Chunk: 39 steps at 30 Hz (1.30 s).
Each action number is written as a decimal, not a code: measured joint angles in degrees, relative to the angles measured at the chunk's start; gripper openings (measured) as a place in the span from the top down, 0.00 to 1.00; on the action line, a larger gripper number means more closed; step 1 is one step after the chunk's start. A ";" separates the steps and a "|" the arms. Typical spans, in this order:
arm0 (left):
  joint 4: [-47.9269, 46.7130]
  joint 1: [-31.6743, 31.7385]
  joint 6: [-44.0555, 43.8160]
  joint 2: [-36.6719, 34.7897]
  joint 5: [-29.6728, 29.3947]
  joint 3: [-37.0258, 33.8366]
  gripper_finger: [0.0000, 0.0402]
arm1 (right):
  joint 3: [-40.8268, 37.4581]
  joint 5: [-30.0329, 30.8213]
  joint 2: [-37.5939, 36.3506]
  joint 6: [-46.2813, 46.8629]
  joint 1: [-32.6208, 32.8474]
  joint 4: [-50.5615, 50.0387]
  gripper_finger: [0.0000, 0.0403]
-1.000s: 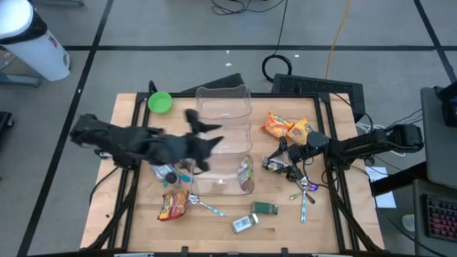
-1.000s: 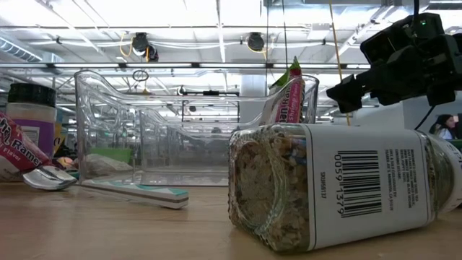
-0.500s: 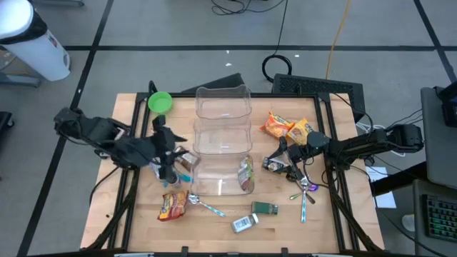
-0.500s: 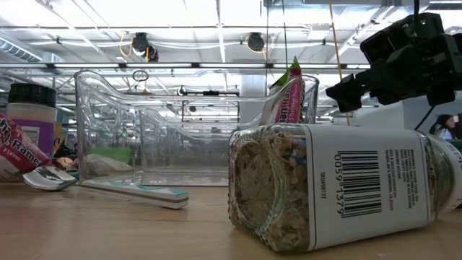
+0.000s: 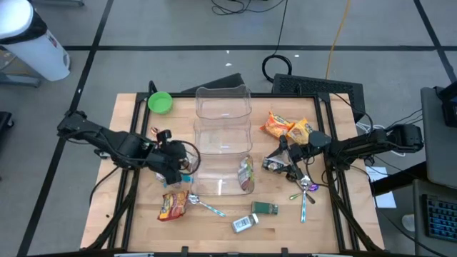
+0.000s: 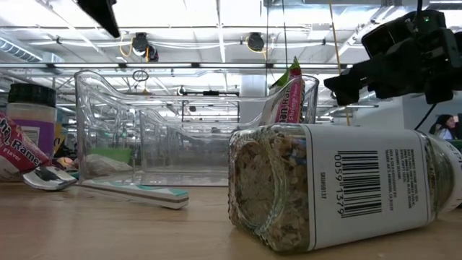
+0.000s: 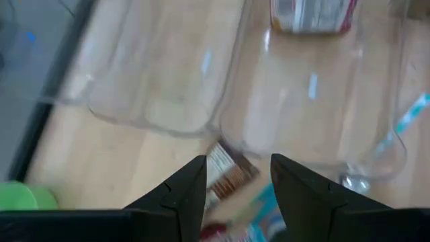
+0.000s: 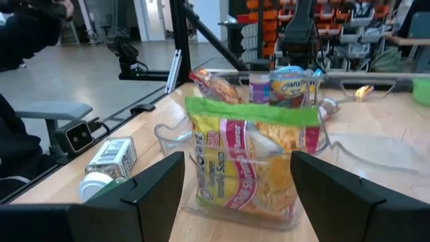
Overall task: Pick & Place Food Item
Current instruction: Put the purple seasoning bottle into the middle transparent bin
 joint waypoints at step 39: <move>-13.00 7.20 -33.99 -0.04 24.49 -6.30 0.45 | 0.00 -0.46 0.02 -7.74 -4.01 7.60 0.35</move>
